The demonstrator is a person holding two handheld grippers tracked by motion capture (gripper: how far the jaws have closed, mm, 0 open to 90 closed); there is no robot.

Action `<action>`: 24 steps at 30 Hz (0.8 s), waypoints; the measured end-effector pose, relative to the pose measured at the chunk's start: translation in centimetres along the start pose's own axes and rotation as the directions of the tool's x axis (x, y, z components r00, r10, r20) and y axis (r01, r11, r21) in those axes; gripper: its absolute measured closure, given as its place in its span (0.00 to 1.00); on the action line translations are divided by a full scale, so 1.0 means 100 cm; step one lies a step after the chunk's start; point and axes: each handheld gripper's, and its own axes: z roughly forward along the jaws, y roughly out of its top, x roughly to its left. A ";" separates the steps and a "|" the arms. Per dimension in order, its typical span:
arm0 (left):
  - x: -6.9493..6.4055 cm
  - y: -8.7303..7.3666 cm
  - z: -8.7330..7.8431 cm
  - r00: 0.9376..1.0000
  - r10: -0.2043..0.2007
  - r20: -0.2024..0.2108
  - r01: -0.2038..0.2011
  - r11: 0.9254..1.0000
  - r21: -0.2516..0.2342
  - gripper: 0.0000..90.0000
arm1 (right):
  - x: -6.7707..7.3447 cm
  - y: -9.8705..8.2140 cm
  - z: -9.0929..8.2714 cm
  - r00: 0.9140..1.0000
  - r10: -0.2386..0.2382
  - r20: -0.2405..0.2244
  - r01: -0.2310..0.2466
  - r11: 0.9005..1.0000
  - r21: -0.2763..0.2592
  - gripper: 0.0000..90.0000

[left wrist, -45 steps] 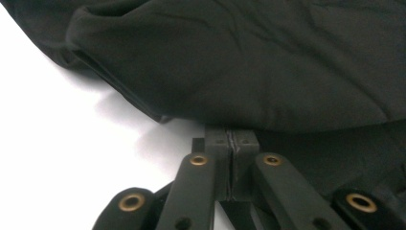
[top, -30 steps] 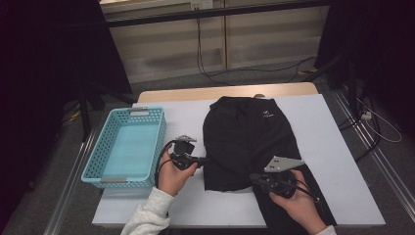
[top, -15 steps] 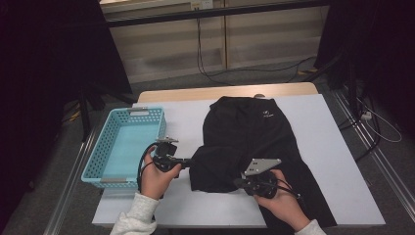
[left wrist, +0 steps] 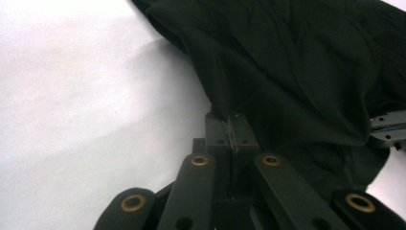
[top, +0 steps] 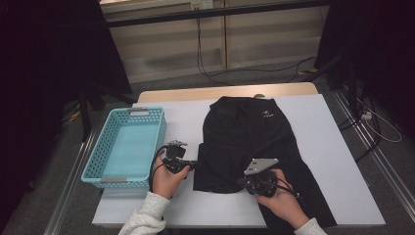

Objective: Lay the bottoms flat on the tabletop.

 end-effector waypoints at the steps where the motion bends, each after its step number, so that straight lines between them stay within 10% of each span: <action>1: -0.001 0.000 0.000 1.000 0.001 -0.001 -0.001 1.000 -0.002 1.00 | 0.000 0.001 -0.001 1.000 -0.013 0.007 0.013 1.000 -0.010 0.90; 7: -0.001 -0.001 0.000 1.000 0.006 -0.003 -0.006 1.000 0.001 0.99 | 0.009 0.015 -0.003 0.996 -0.084 0.003 0.084 0.990 -0.111 0.65; 14: 0.001 -0.001 -0.004 1.000 -0.002 0.000 0.002 1.000 -0.008 0.99 | 0.019 0.020 0.030 0.992 -0.122 -0.040 0.120 0.992 -0.045 0.54; 20: -0.001 -0.001 -0.006 1.000 0.008 -0.001 -0.008 1.000 -0.015 0.91 | 0.010 0.018 0.030 0.995 -0.077 -0.068 0.073 0.996 -0.055 0.95; 24: -0.001 -0.001 -0.008 1.000 0.011 -0.008 -0.011 0.999 -0.038 0.77 | 0.015 0.018 0.027 0.993 -0.075 -0.092 0.071 0.997 -0.041 1.00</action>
